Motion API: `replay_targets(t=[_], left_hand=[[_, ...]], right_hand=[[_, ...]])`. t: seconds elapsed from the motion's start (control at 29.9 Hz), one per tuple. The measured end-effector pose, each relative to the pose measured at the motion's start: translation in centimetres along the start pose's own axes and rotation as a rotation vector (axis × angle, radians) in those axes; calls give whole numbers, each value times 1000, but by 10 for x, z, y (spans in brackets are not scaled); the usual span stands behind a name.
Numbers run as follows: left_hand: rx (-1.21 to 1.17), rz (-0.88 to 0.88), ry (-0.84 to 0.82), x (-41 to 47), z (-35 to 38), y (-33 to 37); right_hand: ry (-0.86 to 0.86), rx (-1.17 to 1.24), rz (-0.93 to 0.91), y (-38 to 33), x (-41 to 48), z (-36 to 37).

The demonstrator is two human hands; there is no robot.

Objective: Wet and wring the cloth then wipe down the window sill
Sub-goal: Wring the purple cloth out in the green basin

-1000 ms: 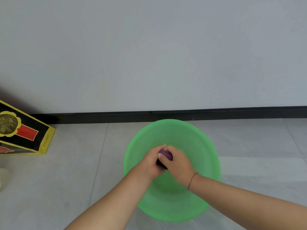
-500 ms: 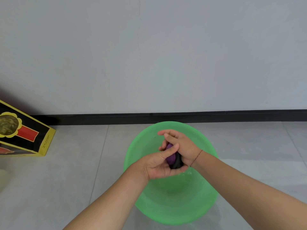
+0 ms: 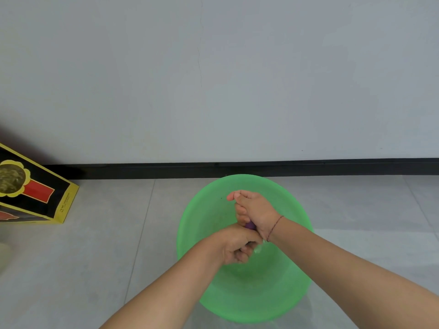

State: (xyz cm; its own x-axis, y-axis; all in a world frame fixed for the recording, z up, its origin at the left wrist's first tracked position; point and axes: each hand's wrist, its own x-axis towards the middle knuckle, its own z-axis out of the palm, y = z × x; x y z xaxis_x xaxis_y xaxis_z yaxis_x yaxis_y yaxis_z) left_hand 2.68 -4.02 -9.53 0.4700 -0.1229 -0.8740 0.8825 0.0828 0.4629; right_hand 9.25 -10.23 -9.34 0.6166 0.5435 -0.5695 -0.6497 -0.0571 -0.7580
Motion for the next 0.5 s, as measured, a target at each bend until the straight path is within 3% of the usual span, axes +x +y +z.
replay_targets(t=[0.3, 0.5], left_hand=[[267, 207, 478, 22, 22, -15], [461, 270, 640, 25, 23, -24]], right_hand=[[204, -11, 31, 5, 2, 3], [320, 35, 62, 12, 7, 6]])
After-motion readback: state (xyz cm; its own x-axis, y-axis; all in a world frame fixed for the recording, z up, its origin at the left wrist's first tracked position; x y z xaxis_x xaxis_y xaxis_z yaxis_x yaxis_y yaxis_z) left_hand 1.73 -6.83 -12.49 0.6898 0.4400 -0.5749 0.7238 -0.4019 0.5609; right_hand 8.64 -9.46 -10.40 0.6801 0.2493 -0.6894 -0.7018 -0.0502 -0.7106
